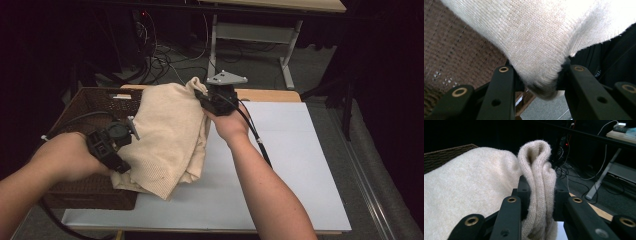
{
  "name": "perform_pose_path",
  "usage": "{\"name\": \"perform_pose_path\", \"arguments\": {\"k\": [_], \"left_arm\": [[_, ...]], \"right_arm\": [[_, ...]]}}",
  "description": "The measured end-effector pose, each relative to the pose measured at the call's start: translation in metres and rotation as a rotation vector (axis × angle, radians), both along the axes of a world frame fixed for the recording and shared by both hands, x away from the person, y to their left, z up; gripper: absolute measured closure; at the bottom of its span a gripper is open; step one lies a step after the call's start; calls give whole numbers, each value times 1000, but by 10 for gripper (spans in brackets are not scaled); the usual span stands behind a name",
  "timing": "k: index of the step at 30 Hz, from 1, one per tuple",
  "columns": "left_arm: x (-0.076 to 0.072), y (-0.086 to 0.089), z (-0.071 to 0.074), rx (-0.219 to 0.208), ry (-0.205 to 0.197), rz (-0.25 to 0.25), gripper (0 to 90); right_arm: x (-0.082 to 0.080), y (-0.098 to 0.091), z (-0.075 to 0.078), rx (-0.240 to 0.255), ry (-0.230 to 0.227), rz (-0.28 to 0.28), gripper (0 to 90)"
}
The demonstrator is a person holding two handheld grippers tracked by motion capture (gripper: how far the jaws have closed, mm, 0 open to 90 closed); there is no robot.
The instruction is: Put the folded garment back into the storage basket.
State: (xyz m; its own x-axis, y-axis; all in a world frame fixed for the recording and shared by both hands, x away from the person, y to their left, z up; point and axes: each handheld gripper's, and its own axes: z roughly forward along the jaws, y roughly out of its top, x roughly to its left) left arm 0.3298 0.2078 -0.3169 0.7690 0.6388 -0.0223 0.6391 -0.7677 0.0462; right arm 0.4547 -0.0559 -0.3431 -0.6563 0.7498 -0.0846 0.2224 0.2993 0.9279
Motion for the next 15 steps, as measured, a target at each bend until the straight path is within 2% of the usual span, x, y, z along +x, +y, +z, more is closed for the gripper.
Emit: {"name": "perform_pose_path", "arguments": {"k": [1, 5, 15], "left_arm": [[0, 0, 0, 0, 0, 0, 665], [-3, 24, 4, 9, -4, 31, 666], [-4, 54, 3, 39, -18, 80, 665]], "right_arm": [[1, 4, -1, 1, 3, 4, 750], [3, 21, -1, 5, 7, 24, 749], [7, 60, -1, 4, -5, 62, 749]]}}
